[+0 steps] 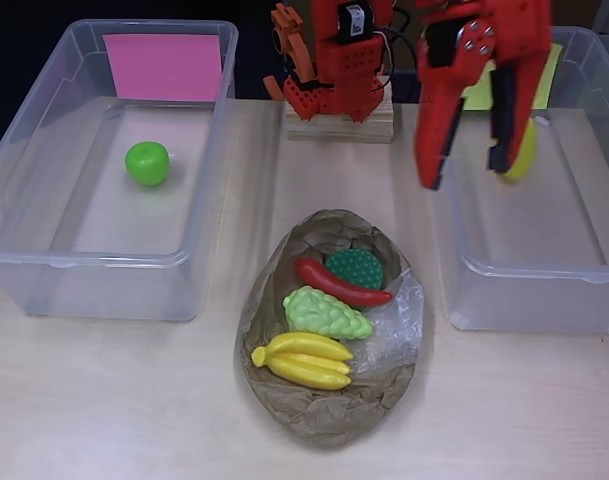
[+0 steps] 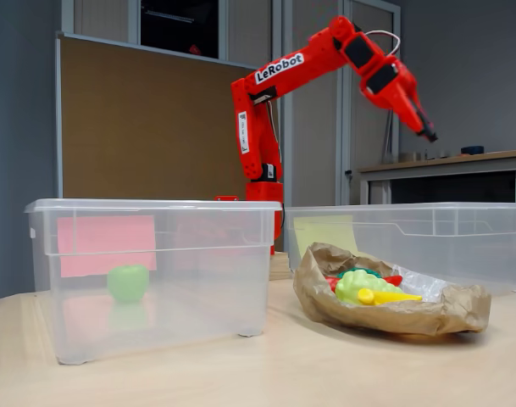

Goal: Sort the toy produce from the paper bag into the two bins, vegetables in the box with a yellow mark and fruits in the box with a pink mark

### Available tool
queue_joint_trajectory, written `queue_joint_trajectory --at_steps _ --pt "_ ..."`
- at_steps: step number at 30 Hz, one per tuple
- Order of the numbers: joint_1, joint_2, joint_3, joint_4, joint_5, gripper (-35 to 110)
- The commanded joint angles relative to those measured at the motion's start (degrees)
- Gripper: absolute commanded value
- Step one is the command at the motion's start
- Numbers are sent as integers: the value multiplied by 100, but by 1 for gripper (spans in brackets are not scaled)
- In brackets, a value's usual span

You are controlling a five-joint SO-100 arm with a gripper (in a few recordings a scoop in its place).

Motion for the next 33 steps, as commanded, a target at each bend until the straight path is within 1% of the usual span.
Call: queue_joint_trajectory --at_steps 1,4,6,8,12,19,28,33 --pt "668 -158 167 -176 -492 29" --pt "1107 -642 44 -466 -765 31" --pt "1310 -1072 -167 -580 -765 32" --pt "1485 -1503 -378 -703 -466 33" --pt "1723 -2224 -694 -870 501 32" --pt "1907 -3507 -1652 -756 853 29" --pt "2276 -5001 -3067 -369 545 28" --pt "2443 -5440 -3445 -114 396 28"
